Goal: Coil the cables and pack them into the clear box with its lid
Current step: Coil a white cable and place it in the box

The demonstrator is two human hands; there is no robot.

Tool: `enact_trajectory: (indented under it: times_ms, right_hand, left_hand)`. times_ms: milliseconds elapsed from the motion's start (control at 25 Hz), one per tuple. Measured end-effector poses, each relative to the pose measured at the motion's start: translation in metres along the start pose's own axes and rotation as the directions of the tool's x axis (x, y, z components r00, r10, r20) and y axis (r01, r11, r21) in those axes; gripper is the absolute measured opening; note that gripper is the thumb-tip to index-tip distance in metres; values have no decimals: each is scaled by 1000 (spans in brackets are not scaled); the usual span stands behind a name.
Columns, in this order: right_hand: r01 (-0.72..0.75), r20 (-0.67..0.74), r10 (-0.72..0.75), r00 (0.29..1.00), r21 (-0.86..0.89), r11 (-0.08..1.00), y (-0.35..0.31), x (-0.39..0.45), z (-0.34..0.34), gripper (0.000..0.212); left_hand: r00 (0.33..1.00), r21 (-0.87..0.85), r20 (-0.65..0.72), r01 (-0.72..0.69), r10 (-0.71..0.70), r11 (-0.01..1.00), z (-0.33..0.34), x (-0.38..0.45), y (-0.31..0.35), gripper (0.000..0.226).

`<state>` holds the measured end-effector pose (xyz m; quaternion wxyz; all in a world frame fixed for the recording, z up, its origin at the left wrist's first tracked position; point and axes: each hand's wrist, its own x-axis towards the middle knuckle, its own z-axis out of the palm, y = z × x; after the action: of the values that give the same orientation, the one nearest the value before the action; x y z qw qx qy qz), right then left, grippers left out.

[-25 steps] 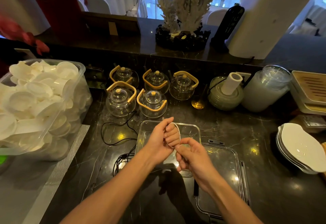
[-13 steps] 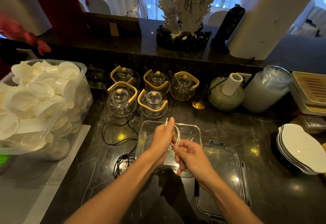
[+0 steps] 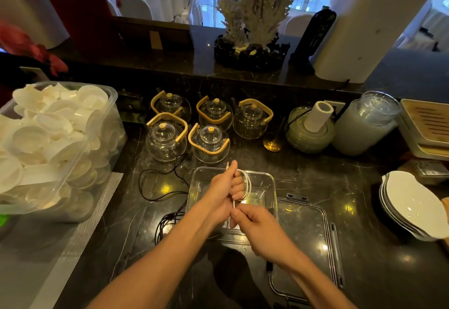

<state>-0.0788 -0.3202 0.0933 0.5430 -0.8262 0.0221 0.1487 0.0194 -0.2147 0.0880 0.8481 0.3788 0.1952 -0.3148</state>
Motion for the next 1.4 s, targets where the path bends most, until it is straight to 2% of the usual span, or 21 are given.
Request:
enact_trajectory:
  times_ms: [40,80,160,240,280,320,360,480,600,680,840,1000,1040,1160,1200,1280,1400]
  right_hand:
    - [-62,7,62,998,169,984,3,-2,-1,29]
    - [-130,14,135,991,396,909,5,-4,-2,22]
    - [-203,47,265,963,773,601,9,0,-6,11]
    - [-203,90,352,932,932,300,13,10,-10,9]
    - [-186,101,376,921,962,198,14,14,-11,9]
    - [-167,101,385,917,975,143,15,17,-12,10]
    - [-156,95,384,918,979,132,15,19,-13,12]
    - [-179,73,367,927,948,262,17,21,-14,22]
    - [-144,-1,343,939,907,396,19,23,-16,28]
    - [-132,-25,345,938,897,423,17,24,-17,24]
    - [-239,81,360,929,876,419,11,25,-16,11]
    - [-193,70,274,959,869,455,10,24,-13,20]
    - [-168,47,247,968,852,495,8,23,-11,19]
    - [-71,-135,219,966,679,731,2,23,-4,9]
    - [-48,-207,224,952,623,781,2,25,-3,15]
    - [0,-329,209,921,536,844,3,27,-2,22]
    - [59,-413,111,904,377,924,6,25,2,14]
  left_hand:
    - [999,-50,37,26,-24,998,-1,-1,3,41]
    - [996,-96,78,51,-44,994,-2,-1,7,41]
    - [989,-123,134,83,-67,989,-3,-1,10,42]
    - [987,-97,148,82,-67,992,1,-5,5,43]
    - [987,-71,146,73,-62,995,5,-7,0,43]
    - [989,-34,138,56,-50,998,8,-9,-4,44]
    - [991,15,131,34,-36,999,11,-11,-9,45]
    - [996,242,61,-77,64,967,12,-17,-17,44]
    - [964,545,-61,-185,258,818,8,-18,-21,41]
    - [935,638,-102,-201,340,743,5,-15,-23,42]
    - [917,688,-119,-200,381,697,2,-10,-29,43]
    - [868,744,-156,-211,472,634,-4,-6,-32,41]
    - [864,746,-162,-210,477,633,-5,-5,-33,41]
    - [876,773,-140,-195,461,604,-5,-4,-32,39]
    - [880,784,-130,-191,457,591,-6,-3,-32,39]
    - [884,804,-113,-187,453,565,-8,-4,-34,40]
    - [873,830,-108,-185,476,527,-12,-4,-38,40]
